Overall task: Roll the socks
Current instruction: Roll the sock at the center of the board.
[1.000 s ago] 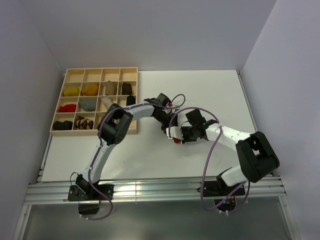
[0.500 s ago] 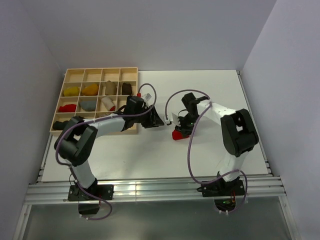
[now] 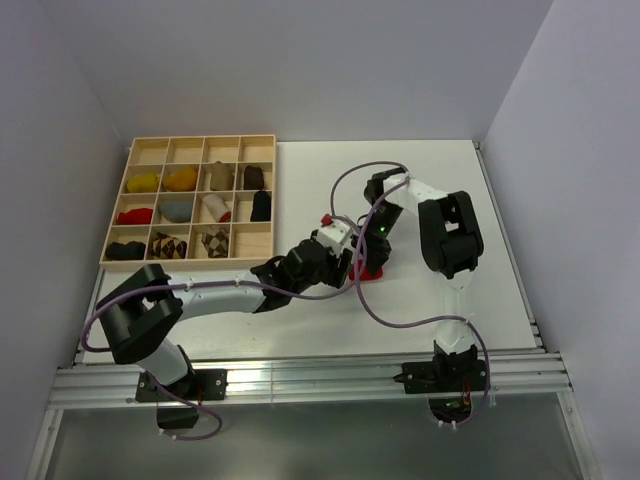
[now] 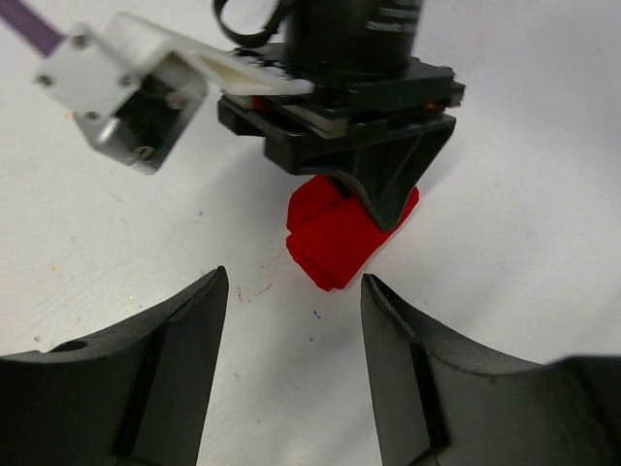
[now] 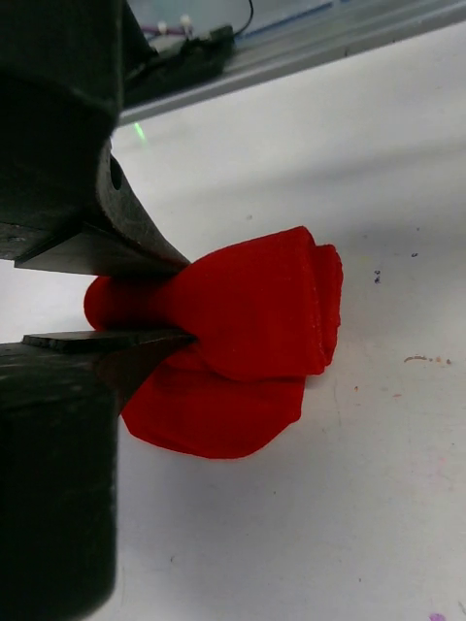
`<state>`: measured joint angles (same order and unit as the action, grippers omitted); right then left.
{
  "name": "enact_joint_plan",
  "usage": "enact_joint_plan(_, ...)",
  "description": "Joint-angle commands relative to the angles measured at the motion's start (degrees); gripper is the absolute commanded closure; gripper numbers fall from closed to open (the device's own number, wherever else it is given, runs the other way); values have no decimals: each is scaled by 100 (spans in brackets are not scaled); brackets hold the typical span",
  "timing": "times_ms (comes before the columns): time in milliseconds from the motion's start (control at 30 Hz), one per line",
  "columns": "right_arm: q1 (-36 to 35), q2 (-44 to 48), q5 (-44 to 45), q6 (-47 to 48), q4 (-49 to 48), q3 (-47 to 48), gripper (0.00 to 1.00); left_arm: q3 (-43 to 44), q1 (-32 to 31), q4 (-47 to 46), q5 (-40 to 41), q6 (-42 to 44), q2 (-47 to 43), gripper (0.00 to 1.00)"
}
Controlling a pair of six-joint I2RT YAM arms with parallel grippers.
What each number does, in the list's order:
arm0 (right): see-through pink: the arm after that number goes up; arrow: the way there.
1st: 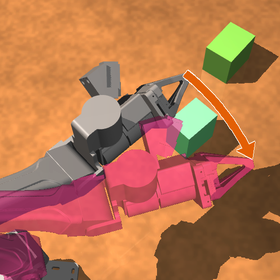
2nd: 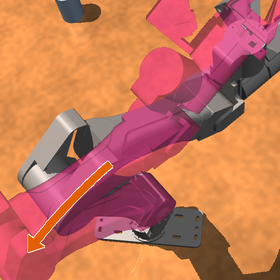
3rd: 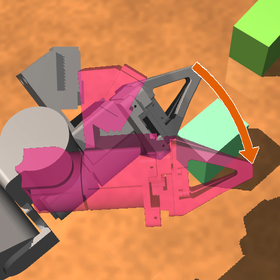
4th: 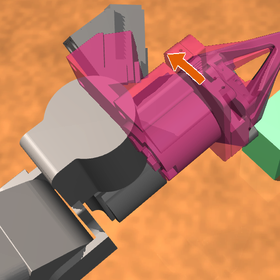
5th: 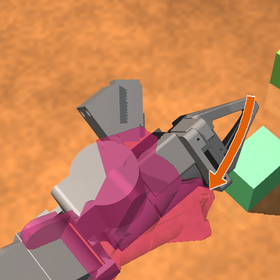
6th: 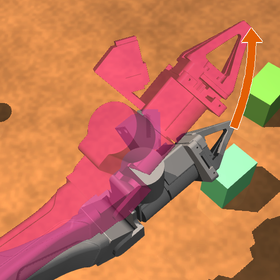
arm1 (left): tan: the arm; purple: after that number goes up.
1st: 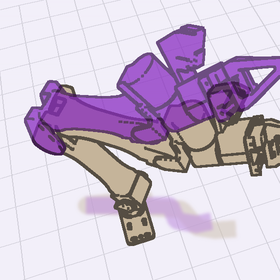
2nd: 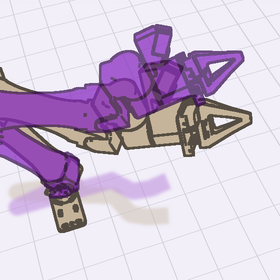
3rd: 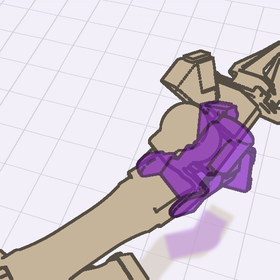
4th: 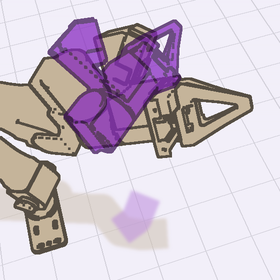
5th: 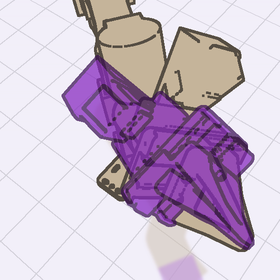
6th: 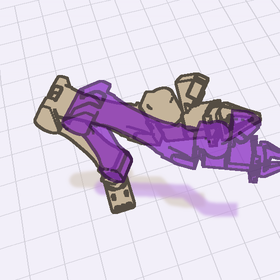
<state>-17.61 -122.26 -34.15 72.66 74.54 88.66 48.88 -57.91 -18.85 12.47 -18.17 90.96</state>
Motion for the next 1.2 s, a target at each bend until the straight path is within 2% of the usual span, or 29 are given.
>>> enact_joint_plan(0, 47, -465, 348, 29, 640, 221, 82, 279, -255, -259, 625, 1287, 176, 38)
enact_joint_plan(200, 55, -677, 383, -85, 807, 432, 81, 884, -1063, -22, 1265, 2404, 1098, 36)
enact_joint_plan(333, 47, -694, 444, -156, 799, 459, 81, 1185, -1389, 31, 1250, 2819, 1635, 36)
enact_joint_plan(700, 47, -694, 480, -218, 799, 424, 82, 1527, -1416, 83, 1223, 3697, 2118, 36)
enact_joint_plan(1167, 47, -668, 550, -218, 807, 345, 82, 1650, -1223, 241, 1003, 4269, 2567, 44)
